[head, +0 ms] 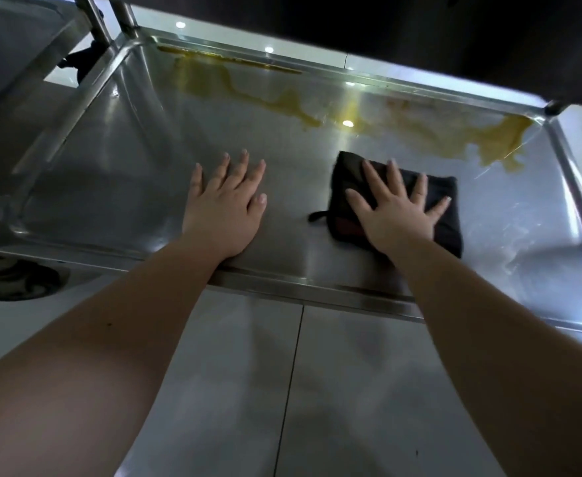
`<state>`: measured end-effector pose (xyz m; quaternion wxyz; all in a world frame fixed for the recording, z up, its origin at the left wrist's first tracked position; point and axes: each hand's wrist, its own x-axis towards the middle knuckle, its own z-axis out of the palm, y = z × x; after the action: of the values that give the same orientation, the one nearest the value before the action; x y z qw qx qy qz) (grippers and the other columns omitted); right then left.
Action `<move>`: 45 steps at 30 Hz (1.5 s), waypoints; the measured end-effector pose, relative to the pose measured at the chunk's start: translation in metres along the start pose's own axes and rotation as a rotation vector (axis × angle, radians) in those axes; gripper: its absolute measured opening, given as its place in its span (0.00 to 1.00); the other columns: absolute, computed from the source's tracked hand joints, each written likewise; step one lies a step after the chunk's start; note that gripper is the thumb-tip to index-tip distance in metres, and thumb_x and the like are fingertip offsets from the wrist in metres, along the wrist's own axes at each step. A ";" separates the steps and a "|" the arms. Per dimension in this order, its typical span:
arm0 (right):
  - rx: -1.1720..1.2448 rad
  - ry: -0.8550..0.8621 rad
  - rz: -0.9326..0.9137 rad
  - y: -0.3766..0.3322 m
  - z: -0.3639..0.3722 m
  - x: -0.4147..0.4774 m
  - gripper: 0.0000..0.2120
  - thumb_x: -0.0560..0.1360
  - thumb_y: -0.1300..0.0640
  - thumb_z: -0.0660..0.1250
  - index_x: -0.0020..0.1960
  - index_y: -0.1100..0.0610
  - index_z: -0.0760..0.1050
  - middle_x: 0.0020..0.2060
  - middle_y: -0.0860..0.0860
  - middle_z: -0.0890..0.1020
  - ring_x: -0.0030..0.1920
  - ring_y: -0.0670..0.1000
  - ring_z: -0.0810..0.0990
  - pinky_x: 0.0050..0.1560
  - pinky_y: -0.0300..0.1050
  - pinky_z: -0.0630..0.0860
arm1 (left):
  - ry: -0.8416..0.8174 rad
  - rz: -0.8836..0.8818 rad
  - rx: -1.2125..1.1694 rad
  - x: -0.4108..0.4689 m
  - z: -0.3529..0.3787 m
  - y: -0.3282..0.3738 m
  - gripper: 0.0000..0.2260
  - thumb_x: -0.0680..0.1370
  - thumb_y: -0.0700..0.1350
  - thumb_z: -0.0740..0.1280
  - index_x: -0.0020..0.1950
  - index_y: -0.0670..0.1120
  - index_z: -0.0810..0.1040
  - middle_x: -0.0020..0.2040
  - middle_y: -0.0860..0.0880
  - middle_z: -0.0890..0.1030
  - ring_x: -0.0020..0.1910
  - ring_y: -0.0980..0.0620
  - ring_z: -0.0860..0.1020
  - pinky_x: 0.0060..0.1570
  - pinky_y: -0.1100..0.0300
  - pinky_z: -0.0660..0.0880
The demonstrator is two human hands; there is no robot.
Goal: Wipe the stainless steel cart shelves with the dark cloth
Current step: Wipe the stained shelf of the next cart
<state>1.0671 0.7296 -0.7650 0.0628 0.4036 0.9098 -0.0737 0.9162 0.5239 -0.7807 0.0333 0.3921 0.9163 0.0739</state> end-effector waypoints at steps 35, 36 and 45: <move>-0.060 -0.058 -0.063 -0.012 0.012 -0.059 0.28 0.80 0.33 0.38 0.77 0.35 0.36 0.79 0.45 0.39 0.78 0.63 0.36 0.74 0.67 0.37 | -0.269 -0.146 0.029 0.019 -0.034 0.015 0.39 0.68 0.81 0.42 0.77 0.68 0.40 0.80 0.54 0.36 0.77 0.35 0.34 0.63 0.21 0.35; -0.057 -0.054 -0.063 -0.011 0.012 -0.059 0.28 0.80 0.33 0.38 0.77 0.35 0.36 0.80 0.45 0.39 0.78 0.62 0.36 0.74 0.67 0.38 | -0.280 -0.127 0.026 0.007 -0.032 0.016 0.39 0.68 0.81 0.42 0.77 0.69 0.40 0.80 0.54 0.36 0.77 0.35 0.34 0.64 0.21 0.36; -0.045 -0.001 -0.128 -0.036 0.009 -0.046 0.26 0.82 0.38 0.38 0.79 0.38 0.39 0.80 0.45 0.42 0.78 0.61 0.36 0.72 0.71 0.33 | -0.271 -0.129 0.053 -0.059 -0.022 0.006 0.38 0.66 0.81 0.41 0.73 0.72 0.35 0.79 0.59 0.33 0.77 0.38 0.33 0.65 0.22 0.39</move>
<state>1.0709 0.6709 -0.7625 0.0675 0.3430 0.9352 -0.0571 0.9587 0.4827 -0.7582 0.1511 0.3395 0.9284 -0.0064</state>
